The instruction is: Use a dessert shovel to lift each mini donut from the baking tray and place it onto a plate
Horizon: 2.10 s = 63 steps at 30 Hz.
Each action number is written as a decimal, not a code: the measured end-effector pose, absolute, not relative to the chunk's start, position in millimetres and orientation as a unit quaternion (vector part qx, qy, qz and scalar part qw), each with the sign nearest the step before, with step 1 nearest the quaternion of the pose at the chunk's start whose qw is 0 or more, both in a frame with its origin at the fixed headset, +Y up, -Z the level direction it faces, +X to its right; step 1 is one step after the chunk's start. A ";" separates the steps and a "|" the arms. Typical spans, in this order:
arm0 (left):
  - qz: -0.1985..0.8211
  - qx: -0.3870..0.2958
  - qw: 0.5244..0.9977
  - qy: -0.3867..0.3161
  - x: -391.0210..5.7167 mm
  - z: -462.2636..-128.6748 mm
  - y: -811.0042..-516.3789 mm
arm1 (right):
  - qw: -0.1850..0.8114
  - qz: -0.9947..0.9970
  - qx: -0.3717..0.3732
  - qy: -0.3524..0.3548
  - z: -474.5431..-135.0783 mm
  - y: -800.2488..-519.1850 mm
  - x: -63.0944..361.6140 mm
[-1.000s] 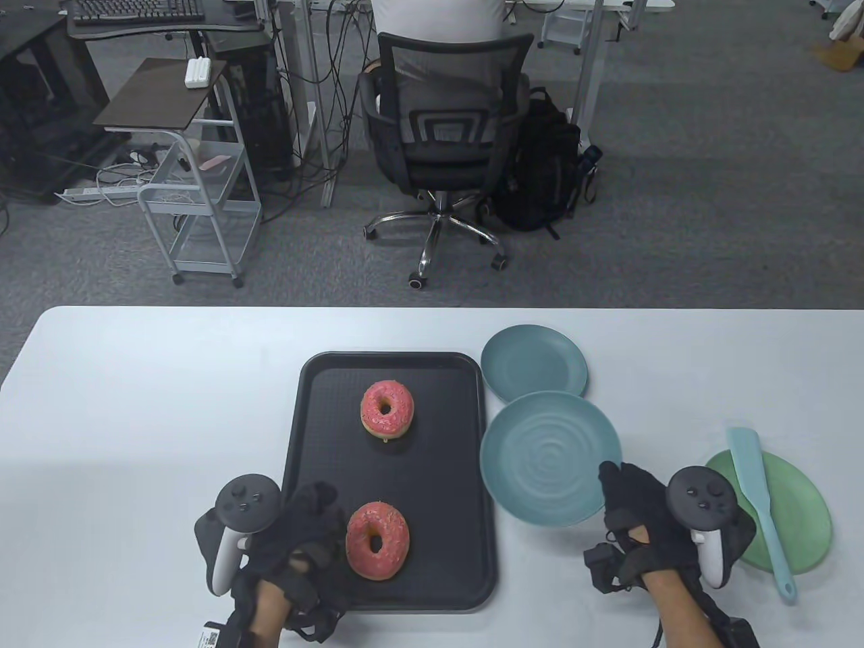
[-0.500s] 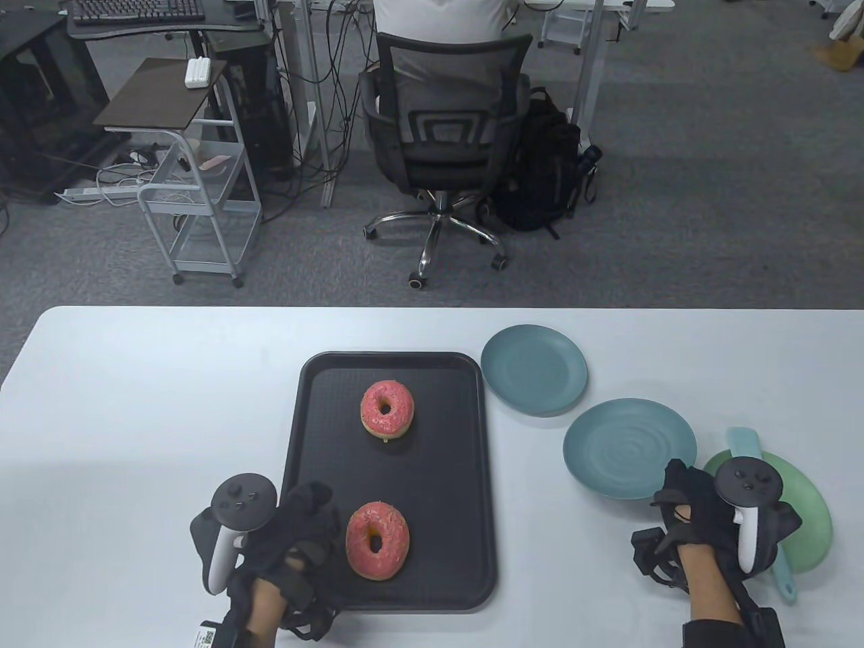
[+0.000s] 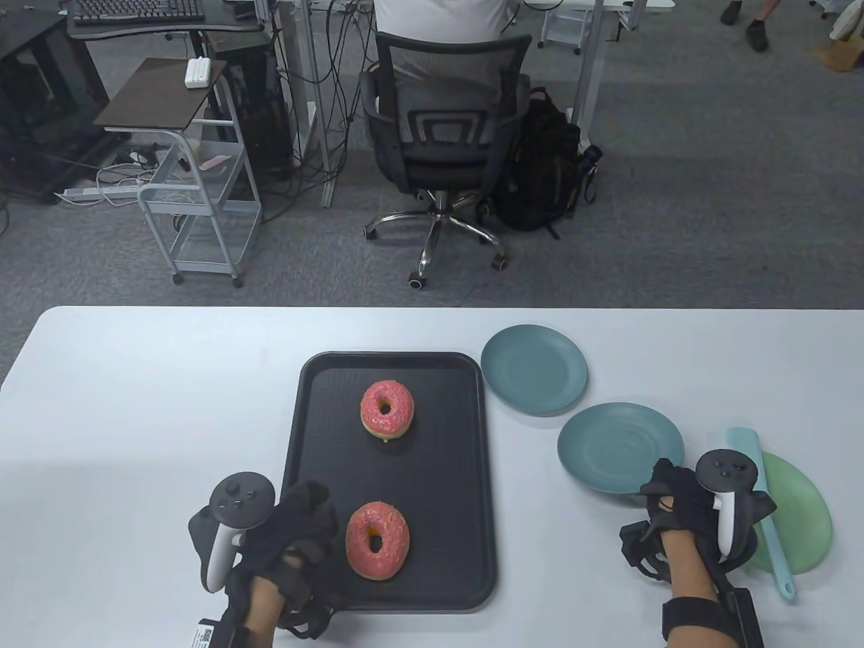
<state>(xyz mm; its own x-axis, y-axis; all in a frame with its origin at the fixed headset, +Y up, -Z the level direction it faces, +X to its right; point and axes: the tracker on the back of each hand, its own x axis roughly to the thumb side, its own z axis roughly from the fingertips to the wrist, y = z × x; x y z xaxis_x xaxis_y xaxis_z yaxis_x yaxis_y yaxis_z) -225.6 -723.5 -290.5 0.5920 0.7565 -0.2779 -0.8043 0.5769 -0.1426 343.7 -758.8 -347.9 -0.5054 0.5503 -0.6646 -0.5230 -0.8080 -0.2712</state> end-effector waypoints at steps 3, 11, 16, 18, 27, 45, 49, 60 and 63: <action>0.439 -0.130 0.884 0.092 -224.2 -290.7 -724.0 | 0.275 0.874 -0.400 -0.006 -350.9 -766.5 343.0; 0.435 -0.134 0.886 0.091 -224.2 -291.6 -723.8 | 0.205 0.886 -0.414 0.048 -360.3 -779.7 341.8; 0.434 -0.135 0.886 0.092 -224.0 -291.7 -723.9 | 0.204 0.885 -0.414 0.066 -363.0 -786.1 345.1; 0.433 -0.136 0.887 0.092 -224.0 -291.8 -724.0 | 0.195 0.887 -0.414 0.063 -363.0 -788.0 344.7; 0.426 -0.137 0.889 0.095 -224.3 -292.0 -724.5 | 0.161 0.894 -0.412 0.068 -364.0 -785.5 341.4; 0.423 -0.124 0.889 0.121 -236.1 -291.9 -727.2 | 0.172 0.912 -0.373 -0.002 -335.1 -718.1 352.8; 0.412 -0.119 0.893 0.134 -240.8 -292.3 -728.7 | 0.165 0.911 -0.376 -0.048 -324.1 -710.6 365.0; 0.326 -0.095 0.920 0.198 -255.0 -292.9 -732.0 | 0.090 0.908 -0.407 -0.036 -312.1 -717.8 404.4; 0.312 -0.095 0.922 0.210 -258.4 -294.5 -734.9 | 0.088 0.903 -0.421 0.001 -312.3 -729.9 414.2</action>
